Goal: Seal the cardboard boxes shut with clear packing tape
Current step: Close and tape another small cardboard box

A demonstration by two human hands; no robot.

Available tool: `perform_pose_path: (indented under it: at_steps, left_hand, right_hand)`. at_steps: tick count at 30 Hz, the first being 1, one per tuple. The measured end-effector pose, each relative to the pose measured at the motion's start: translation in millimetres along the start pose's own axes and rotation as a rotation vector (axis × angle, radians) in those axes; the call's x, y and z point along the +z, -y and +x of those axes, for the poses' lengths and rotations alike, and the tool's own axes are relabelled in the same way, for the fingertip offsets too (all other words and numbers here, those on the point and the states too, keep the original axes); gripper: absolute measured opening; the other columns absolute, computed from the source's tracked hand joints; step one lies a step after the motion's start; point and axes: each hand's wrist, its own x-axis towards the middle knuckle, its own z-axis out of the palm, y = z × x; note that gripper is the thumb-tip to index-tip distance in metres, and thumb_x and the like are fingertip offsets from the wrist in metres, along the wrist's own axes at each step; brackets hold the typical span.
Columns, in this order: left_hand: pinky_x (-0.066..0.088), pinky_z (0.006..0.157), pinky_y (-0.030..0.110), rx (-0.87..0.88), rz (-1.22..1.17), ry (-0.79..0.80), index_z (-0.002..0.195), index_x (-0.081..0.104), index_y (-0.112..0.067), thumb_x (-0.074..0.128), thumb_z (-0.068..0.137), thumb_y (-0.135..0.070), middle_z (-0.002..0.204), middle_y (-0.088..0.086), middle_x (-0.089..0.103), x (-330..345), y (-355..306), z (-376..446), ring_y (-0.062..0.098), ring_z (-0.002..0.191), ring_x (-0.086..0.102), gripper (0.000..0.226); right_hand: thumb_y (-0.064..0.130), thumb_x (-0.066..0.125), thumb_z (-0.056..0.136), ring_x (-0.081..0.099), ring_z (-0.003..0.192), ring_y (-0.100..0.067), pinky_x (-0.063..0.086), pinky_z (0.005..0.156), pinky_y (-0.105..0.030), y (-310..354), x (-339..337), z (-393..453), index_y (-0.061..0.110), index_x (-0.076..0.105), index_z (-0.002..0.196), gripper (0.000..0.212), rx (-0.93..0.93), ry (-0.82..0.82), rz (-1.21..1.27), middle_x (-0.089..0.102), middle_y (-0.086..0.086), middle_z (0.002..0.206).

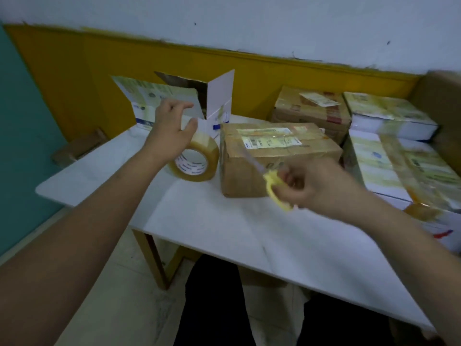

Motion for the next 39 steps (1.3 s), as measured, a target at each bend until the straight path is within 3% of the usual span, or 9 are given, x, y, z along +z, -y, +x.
perform_pose_path:
  at_steps: [2,5,10,14,20,22,27,33,39]
  left_hand:
    - [0.04,0.097,0.032,-0.137,-0.032,0.173,0.14,0.053,-0.018,0.052,0.103,-0.043,0.132,0.008,0.054,4,5,18,0.025,0.121,0.053,0.045]
    - [0.044,0.085,0.029,-0.13,-0.022,0.451,0.131,0.062,-0.034,0.065,0.092,-0.055,0.122,-0.003,0.063,0,9,33,0.015,0.105,0.062,0.045]
    - [0.042,0.068,0.032,-0.273,-0.135,0.972,0.121,0.068,-0.041,0.073,0.076,-0.059,0.094,0.006,0.046,-15,12,49,0.018,0.071,0.045,0.049]
    - [0.053,0.095,0.043,-0.369,-0.332,1.2,0.136,0.058,-0.019,0.063,0.095,-0.032,0.125,0.024,0.065,-13,20,56,0.036,0.11,0.064,0.043]
    - [0.058,0.061,0.027,-0.465,-0.145,1.239,0.127,0.067,-0.015,0.056,0.1,-0.026,0.108,0.011,0.073,-13,10,75,0.018,0.078,0.073,0.032]
    - [0.058,0.062,0.027,-0.476,-0.1,1.238,0.129,0.066,-0.01,0.059,0.099,-0.029,0.109,0.011,0.072,-8,11,77,0.016,0.076,0.072,0.037]
    - [0.061,0.082,0.031,-0.472,-0.205,1.261,0.135,0.06,-0.002,0.074,0.082,-0.035,0.128,0.021,0.067,9,16,64,0.03,0.116,0.066,0.064]
    - [0.057,0.064,0.023,-0.429,-0.257,1.155,0.124,0.068,-0.007,0.061,0.098,-0.039,0.102,0.011,0.076,5,27,62,0.018,0.087,0.071,0.042]
    - [0.054,0.061,0.022,-0.365,-0.319,1.097,0.114,0.072,-0.019,0.054,0.1,-0.039,0.099,0.011,0.073,-8,36,49,0.015,0.077,0.067,0.03]
  right_hand:
    - [0.048,0.062,0.085,0.049,0.053,-0.011,0.04,0.053,-0.026,25,-19,36,0.01,0.068,0.083,0.039,-0.004,-0.172,0.298,0.061,0.005,0.061]
    - [0.052,0.065,0.089,0.042,0.058,-0.013,0.037,0.06,-0.03,54,-8,110,0.009,0.075,0.088,0.045,0.072,-0.142,0.6,0.064,0.0,0.068]
    - [0.062,0.057,0.09,0.05,0.051,-0.013,0.043,0.05,-0.021,59,47,174,0.011,0.074,0.094,0.054,0.179,0.008,0.595,0.067,-0.009,0.077]
    - [0.055,0.052,0.096,0.055,0.047,-0.011,0.045,0.045,-0.019,39,55,179,0.0,0.069,0.103,0.058,0.201,0.024,0.826,0.063,-0.007,0.07]
    - [0.056,0.046,0.097,0.056,0.047,-0.014,0.044,0.044,-0.018,33,54,178,-0.002,0.067,0.105,0.062,0.181,0.062,0.849,0.063,-0.004,0.067]
    - [0.057,0.043,0.097,0.058,0.049,-0.016,0.046,0.045,-0.02,37,51,176,0.001,0.067,0.103,0.062,0.176,0.053,0.786,0.064,-0.006,0.07]
    - [0.075,0.032,0.09,0.051,0.042,-0.018,0.04,0.04,-0.022,55,25,143,0.005,0.068,0.101,0.079,0.279,0.18,0.704,0.069,-0.011,0.078]
    - [0.076,0.029,0.088,0.045,0.041,-0.014,0.04,0.039,-0.02,79,17,83,-0.005,0.065,0.11,0.091,0.396,0.654,0.477,0.071,-0.015,0.086]
    - [0.073,0.025,0.094,0.047,0.037,-0.01,0.042,0.04,-0.016,91,45,100,0.0,0.06,0.101,0.081,0.504,0.604,0.344,0.067,-0.009,0.078]
